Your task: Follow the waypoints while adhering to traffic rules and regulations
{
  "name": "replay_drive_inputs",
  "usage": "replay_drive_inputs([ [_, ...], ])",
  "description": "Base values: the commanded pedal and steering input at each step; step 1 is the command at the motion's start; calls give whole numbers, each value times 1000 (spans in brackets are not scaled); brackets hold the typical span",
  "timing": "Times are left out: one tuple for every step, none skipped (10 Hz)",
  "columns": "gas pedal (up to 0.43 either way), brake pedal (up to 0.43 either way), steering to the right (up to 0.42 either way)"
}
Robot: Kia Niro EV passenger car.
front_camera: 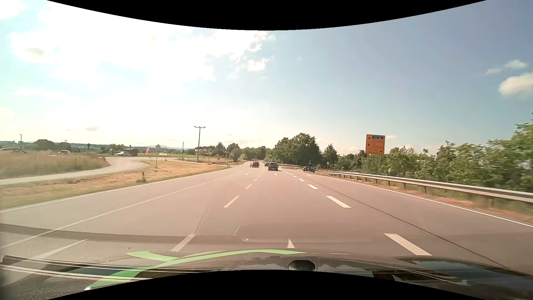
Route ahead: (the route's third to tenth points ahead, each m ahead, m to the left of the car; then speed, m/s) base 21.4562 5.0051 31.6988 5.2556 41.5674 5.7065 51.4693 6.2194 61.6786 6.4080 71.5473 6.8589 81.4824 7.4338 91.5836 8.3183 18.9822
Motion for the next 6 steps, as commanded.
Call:
replay_drive_inputs([
  [209, 0, -10],
  [130, 0, -10],
  [130, 0, -10],
  [130, 0, -10],
  [130, 0, -10],
  [110, 0, -10],
])
